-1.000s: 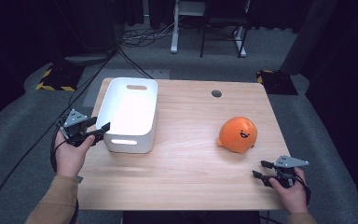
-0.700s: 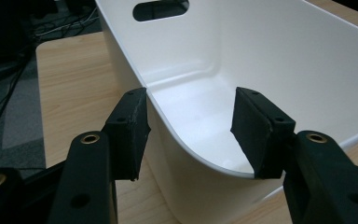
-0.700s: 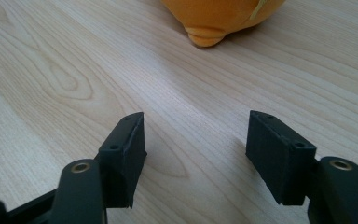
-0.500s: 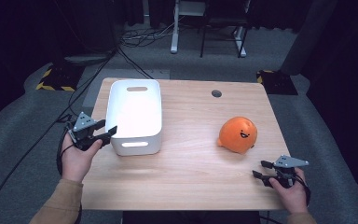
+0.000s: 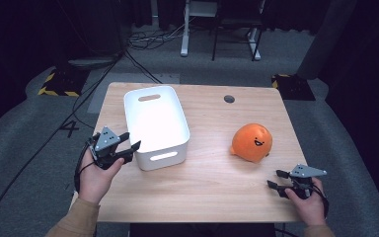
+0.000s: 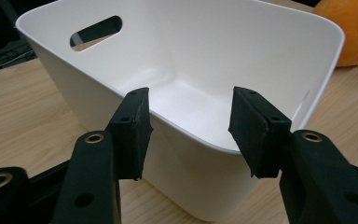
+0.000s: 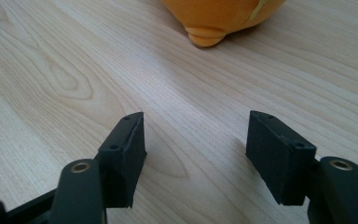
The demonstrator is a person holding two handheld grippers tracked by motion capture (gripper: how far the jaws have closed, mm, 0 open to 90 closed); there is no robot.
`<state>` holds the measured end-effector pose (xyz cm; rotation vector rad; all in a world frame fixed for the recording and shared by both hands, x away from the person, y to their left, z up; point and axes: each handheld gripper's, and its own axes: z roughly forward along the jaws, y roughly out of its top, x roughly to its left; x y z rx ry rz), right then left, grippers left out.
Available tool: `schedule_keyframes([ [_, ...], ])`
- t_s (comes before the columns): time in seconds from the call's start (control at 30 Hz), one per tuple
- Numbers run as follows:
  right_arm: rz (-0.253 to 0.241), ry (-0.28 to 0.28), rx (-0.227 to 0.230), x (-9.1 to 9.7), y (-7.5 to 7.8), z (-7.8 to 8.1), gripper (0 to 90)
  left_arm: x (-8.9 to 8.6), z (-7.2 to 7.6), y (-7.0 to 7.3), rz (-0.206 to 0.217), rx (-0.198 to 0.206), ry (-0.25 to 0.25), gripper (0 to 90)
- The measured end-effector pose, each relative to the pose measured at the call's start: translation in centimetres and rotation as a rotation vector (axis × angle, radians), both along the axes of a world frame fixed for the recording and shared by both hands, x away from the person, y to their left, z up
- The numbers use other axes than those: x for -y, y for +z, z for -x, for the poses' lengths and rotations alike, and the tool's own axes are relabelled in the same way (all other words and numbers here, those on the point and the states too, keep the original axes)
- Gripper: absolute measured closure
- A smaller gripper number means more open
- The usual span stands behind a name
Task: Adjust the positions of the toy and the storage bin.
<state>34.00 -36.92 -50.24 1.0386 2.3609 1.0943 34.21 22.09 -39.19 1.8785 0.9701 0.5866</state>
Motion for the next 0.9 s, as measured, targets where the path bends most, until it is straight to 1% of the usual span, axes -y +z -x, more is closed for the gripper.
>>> schedule_keyframes([
  [0.03,0.0,0.0,0.0,0.0,0.0,0.0,37.8,0.0,0.0,0.0,0.0,0.0,0.0,49.0],
  [0.1,0.0,0.0,0.0,0.0,0.0,0.0,37.7,0.6,0.4,-0.1,0.01,0.001,-0.002,49.2],
  [0.2,-0.001,-0.001,0.002,0.0,0.0,0.0,37.8,1.1,0.6,0.0,0.005,0.0,-0.004,49.3],
  [0.23,-0.001,-0.001,0.002,0.0,0.0,0.0,37.8,1.4,0.8,0.0,0.005,-0.006,-0.011,49.3],
  [0.33,0.0,0.0,0.0,0.0,0.0,0.0,37.8,2.1,1.1,0.0,0.001,-0.004,-0.025,49.3],
  [0.47,0.001,0.0,0.001,0.0,0.0,0.0,37.8,3.0,1.6,0.0,0.006,-0.008,-0.046,49.5],
  [0.5,-0.001,-0.001,0.003,0.0,0.0,0.0,37.8,3.4,2.0,0.0,0.005,-0.011,-0.061,49.6],
  [0.57,-0.001,-0.001,0.003,0.0,0.0,0.0,37.7,3.6,2.2,0.0,0.007,-0.012,-0.069,49.6],
  [0.63,0.001,0.0,0.001,0.0,0.0,0.0,37.8,4.3,2.8,0.1,0.003,-0.012,-0.097,49.6],
  [0.67,0.001,0.0,0.001,0.0,0.0,0.0,37.8,4.3,2.8,0.1,0.003,-0.012,-0.097,49.5],
  [0.8,0.001,0.0,0.001,0.0,0.0,0.0,37.8,5.2,3.4,0.2,-0.007,-0.017,-0.132,49.5],
  [0.83,0.001,0.0,0.001,0.0,0.0,0.0,37.8,5.6,3.8,0.2,-0.003,-0.021,-0.149,49.5],
  [0.9,-0.001,-0.002,0.002,0.0,0.0,0.0,37.8,5.8,3.9,0.2,-0.001,-0.022,-0.158,49.5],
])
